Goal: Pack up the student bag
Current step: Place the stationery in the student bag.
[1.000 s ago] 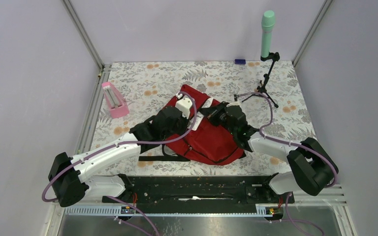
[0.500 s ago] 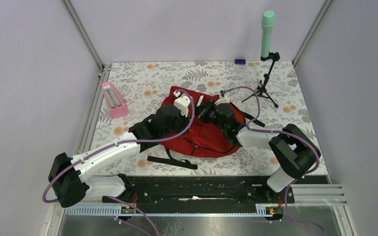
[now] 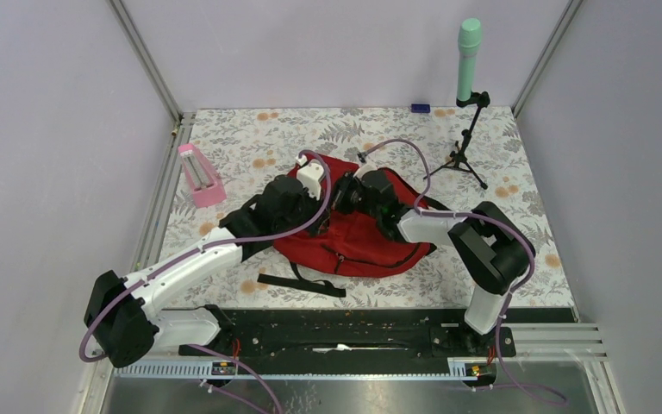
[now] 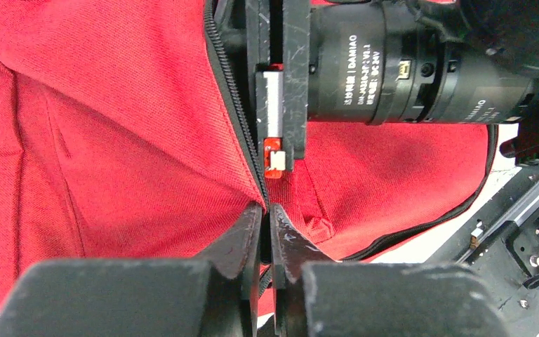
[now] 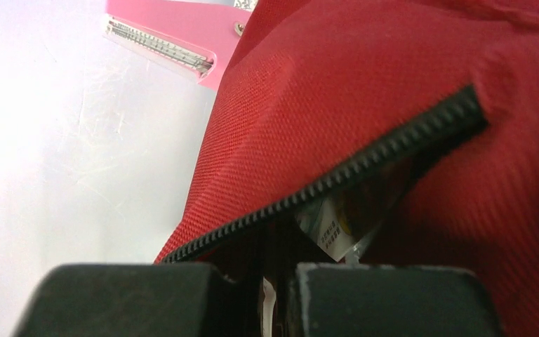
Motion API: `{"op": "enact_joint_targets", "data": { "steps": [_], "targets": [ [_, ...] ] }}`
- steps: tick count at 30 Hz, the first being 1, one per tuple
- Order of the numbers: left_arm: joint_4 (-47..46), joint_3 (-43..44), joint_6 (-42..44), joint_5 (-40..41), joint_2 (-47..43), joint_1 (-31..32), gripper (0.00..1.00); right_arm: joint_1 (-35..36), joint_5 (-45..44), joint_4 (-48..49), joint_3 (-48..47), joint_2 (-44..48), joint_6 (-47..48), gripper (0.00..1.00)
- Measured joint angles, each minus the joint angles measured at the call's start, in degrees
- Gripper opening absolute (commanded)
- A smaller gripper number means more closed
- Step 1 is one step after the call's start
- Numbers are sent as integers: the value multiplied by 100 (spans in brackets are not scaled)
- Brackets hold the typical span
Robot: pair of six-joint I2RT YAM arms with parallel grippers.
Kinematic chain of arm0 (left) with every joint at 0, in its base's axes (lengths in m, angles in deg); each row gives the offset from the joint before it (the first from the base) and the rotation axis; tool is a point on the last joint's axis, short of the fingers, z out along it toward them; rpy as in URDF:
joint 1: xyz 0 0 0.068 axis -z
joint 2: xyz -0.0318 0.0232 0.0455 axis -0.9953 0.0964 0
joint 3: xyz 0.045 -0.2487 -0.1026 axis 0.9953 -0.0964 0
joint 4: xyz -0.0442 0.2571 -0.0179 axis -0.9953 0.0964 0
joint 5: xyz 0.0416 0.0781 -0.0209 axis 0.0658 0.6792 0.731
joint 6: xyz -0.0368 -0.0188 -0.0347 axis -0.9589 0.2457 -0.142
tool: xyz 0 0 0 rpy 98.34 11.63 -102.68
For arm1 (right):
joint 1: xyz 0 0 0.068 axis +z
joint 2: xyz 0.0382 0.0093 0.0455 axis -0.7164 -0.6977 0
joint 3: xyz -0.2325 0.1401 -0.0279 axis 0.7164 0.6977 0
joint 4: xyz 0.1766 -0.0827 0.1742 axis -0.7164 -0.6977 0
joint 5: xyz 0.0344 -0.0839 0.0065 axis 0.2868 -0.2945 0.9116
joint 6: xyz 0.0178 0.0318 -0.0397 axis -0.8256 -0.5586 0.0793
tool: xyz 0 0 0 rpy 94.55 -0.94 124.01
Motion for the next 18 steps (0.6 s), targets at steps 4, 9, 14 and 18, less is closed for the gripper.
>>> {"op": "enact_joint_targets", "data": {
  "steps": [4, 9, 14, 18],
  "targets": [
    [7, -7, 0, -26, 0, -48, 5, 42, 131, -31, -221, -214, 160, 2],
    [-7, -66, -13, -39, 0, -57, 12, 83, 138, -28, -273, -260, 380, 20],
    [-46, -92, -76, -87, -15, -50, 53, 96, 133, -39, -210, -199, 645, 40],
    [-28, -166, -94, -114, -188, -59, 69, 129, 127, -219, 72, 151, 885, 54]
  ]
}}
